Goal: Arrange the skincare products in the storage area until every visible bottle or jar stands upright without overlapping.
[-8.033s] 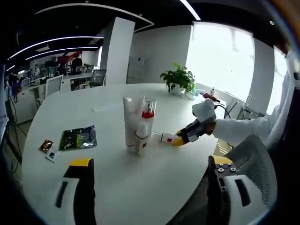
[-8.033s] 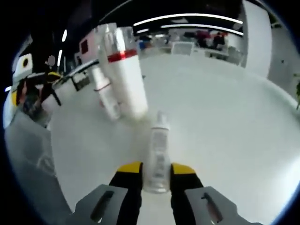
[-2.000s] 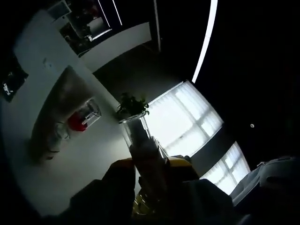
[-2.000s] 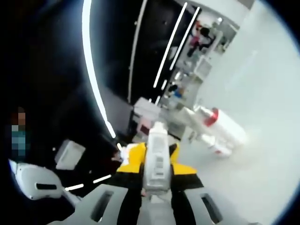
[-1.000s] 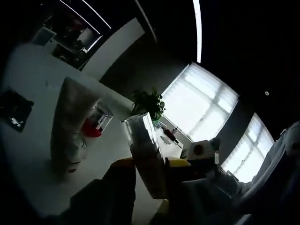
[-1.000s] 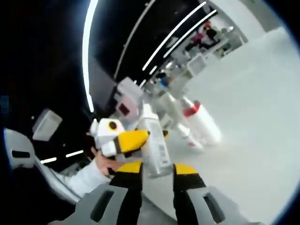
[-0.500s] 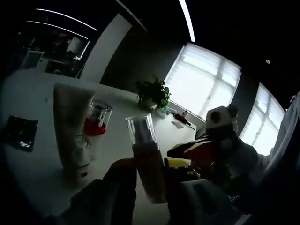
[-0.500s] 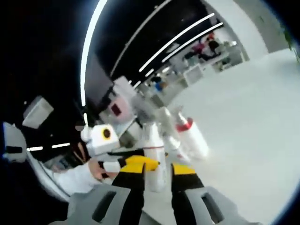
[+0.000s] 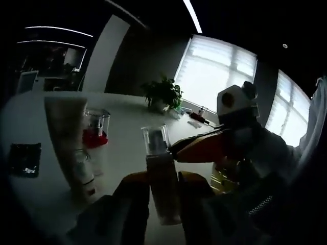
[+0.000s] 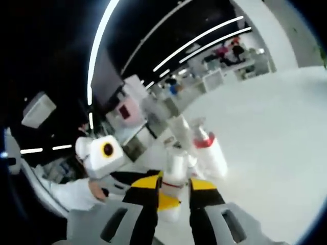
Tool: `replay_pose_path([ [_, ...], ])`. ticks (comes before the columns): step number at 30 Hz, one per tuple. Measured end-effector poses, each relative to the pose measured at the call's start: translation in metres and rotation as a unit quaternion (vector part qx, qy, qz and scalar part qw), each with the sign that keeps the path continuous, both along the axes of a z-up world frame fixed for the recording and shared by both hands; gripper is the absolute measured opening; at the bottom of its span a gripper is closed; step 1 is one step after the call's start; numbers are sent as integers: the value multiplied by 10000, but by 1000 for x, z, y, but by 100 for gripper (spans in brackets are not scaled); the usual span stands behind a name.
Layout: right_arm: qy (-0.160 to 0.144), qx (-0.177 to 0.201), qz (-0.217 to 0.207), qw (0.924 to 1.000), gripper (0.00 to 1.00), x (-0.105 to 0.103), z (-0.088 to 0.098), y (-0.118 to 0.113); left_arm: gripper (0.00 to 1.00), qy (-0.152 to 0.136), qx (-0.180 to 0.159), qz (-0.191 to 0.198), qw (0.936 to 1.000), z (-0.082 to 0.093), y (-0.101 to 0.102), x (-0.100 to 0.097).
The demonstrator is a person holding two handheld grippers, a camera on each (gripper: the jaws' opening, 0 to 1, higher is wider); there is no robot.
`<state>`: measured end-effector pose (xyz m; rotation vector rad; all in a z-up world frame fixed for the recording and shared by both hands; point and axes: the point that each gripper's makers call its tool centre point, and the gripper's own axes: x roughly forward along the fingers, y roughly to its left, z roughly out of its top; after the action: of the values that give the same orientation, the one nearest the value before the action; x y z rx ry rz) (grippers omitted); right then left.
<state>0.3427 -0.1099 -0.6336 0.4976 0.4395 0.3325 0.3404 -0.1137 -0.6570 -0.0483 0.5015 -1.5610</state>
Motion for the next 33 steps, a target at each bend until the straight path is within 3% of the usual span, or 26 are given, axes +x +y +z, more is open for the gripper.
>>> replay_pose_path([
  [7,93,-190,-4,9998,19,8,-4,-2,17,-608,194,-94,9979,-5,-1,-3],
  [9,142,-344,-2,9993,19,9,-8,-4,17,-903,302,-184,9953,-9,-1,-4],
  [14,266,-503,32,9984,18,10,-12,-4,17,-1337,440,-254,9897,-13,-2,-6],
  [20,322,-683,-24,9971,16,12,-15,-1,17,-1383,485,-276,9888,-18,-3,-4],
  [23,385,-949,-32,9947,13,11,-21,2,17,-1408,599,-282,9878,-25,-2,-3],
  [33,377,-1166,-30,9925,11,17,-33,5,18,-1577,780,-261,9841,-37,-2,5],
])
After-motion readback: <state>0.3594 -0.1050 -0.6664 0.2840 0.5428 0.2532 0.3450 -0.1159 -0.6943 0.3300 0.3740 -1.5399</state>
